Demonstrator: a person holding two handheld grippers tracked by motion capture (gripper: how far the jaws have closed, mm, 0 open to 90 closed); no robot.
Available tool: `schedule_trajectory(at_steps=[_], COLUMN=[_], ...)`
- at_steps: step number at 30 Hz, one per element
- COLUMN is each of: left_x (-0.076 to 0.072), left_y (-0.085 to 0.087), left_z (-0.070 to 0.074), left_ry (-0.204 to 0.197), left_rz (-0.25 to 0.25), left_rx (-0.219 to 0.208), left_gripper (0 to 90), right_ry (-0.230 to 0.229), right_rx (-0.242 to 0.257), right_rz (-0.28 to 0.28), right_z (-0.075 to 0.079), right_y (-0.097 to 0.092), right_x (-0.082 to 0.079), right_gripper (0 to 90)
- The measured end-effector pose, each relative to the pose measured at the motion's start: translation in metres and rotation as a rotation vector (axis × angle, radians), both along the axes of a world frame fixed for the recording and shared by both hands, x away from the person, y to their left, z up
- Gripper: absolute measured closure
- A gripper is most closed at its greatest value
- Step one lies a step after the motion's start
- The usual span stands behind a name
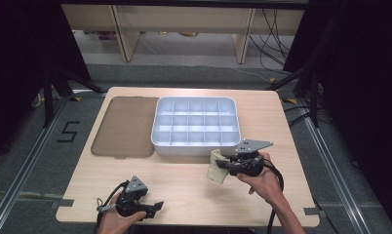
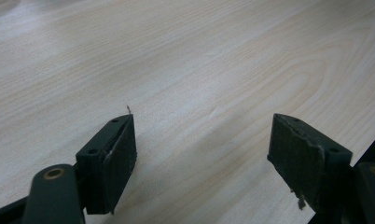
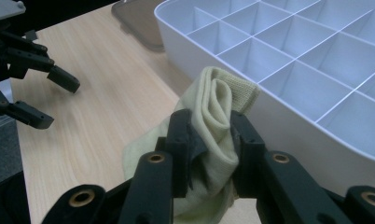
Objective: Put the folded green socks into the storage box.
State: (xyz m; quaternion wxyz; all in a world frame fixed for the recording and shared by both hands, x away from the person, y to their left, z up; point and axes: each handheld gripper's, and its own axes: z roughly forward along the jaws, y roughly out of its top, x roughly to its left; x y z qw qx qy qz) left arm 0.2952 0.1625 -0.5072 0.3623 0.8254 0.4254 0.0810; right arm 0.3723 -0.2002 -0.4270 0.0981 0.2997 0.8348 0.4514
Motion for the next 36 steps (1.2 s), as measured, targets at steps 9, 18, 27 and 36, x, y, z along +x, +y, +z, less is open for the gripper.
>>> schedule_trajectory(at_steps=[9,18,27,36], left_x=[0.000,-0.001,-0.002,-0.003], left_y=[0.002,0.001,0.000,0.001], left_z=[0.000,0.000,-0.003,-0.002], left_ry=[-0.002,0.007,0.007,0.010], left_rz=[0.001,-0.002,-0.014,-0.004], left_rx=[0.017,0.011,0.018,0.019], left_gripper=[22.9,22.9,22.9,22.9], right_ry=[-0.027,-0.029,-0.042,-0.066], right_rx=[-0.022,-0.022,-0.016,-0.035], right_rz=[-0.028,-0.040,-0.076,-0.095], right_z=[0.006,0.008,0.013,0.022], right_y=[-0.008,-0.014,-0.015,-0.020], right_x=[0.004,0.009,0.011,0.015], right_gripper=[73.0,73.0,73.0,73.0])
